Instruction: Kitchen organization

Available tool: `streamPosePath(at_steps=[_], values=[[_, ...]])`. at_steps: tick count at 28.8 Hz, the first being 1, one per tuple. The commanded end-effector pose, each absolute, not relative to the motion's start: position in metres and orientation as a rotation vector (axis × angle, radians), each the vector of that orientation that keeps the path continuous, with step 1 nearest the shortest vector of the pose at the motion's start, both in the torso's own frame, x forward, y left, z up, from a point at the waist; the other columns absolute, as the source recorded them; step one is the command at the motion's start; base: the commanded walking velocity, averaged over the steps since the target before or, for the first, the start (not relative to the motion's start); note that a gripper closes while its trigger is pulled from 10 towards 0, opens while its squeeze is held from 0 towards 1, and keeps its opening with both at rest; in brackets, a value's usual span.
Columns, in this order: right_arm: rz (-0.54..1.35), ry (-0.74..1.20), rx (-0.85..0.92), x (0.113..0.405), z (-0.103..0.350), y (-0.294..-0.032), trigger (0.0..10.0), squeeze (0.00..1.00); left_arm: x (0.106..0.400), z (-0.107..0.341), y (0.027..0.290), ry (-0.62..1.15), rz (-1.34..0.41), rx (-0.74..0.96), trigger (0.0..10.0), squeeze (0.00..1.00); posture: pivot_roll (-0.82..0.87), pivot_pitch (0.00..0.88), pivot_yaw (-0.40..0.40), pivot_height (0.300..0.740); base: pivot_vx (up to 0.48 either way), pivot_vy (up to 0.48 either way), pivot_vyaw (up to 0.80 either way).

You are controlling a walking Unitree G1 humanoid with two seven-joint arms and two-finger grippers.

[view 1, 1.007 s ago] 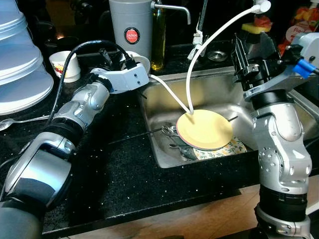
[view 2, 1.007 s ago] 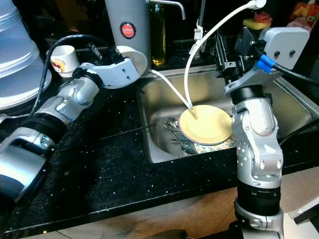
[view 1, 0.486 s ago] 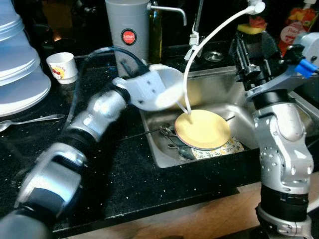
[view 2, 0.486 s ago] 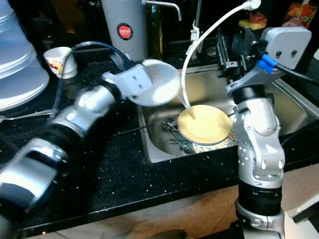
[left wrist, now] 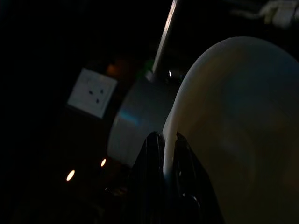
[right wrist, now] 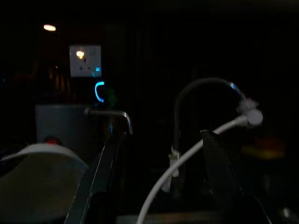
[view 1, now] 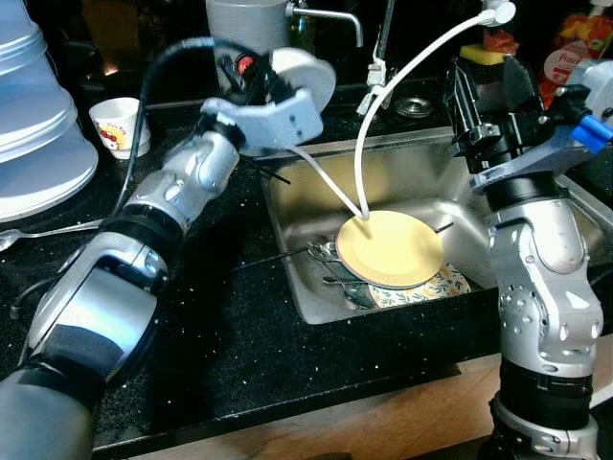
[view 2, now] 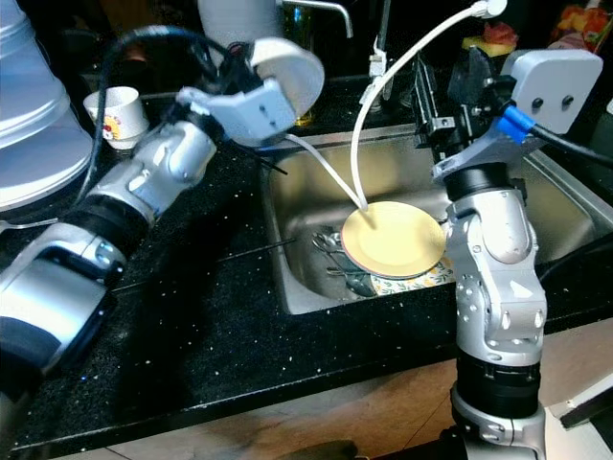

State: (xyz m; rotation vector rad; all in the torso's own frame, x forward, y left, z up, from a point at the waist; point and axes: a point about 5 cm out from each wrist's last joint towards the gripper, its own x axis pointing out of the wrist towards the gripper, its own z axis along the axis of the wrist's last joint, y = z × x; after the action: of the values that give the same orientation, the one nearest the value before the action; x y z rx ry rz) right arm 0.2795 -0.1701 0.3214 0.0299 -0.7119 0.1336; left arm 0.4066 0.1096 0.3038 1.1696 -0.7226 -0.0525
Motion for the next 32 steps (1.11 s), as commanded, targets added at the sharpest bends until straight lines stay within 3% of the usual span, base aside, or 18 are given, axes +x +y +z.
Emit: streamPosePath(at_steps=[1,13,20,25,29,30,32], values=[[0.138,-0.690,0.051,0.275,0.318,-0.167,10.0,0.00,0.410,0.306,0.118,-0.709,0.006,1.272,10.0,0.00,-0.03,0.151,0.029,0.740,0.000,0.000,0.00],[0.113,-0.657,0.080,0.264,0.312,-0.165,10.0,0.00,0.413,0.322,0.122,-0.765,0.151,1.345,10.0,0.00,-0.05,0.229,0.057,0.740,0.000,0.000,0.00],[0.095,-0.641,0.076,0.263,0.309,-0.167,10.0,0.00,0.417,0.305,0.116,-0.657,0.033,1.348,10.0,0.00,-0.05,0.225,0.069,0.740,0.000,0.000,0.00],[0.087,-0.638,0.069,0.264,0.310,-0.171,10.0,0.00,0.415,0.287,0.093,-0.531,-0.202,1.023,10.0,0.00,-0.05,0.199,0.054,0.740,0.000,0.000,0.00],[0.095,-0.641,0.066,0.266,0.311,-0.170,10.0,0.00,0.410,0.286,0.078,-0.543,-0.309,0.900,10.0,0.00,-0.04,0.184,0.045,0.740,0.000,0.000,0.00],[0.103,-0.644,0.065,0.268,0.312,-0.169,10.0,0.00,0.405,0.289,0.065,-0.562,-0.391,0.800,10.0,0.00,-0.04,0.171,0.040,0.740,0.000,0.000,0.00],[0.103,-0.644,0.065,0.268,0.312,-0.169,10.0,0.00,0.405,0.289,0.065,-0.562,-0.391,0.800,10.0,0.00,-0.04,0.171,0.040,0.740,0.000,0.000,0.00]])
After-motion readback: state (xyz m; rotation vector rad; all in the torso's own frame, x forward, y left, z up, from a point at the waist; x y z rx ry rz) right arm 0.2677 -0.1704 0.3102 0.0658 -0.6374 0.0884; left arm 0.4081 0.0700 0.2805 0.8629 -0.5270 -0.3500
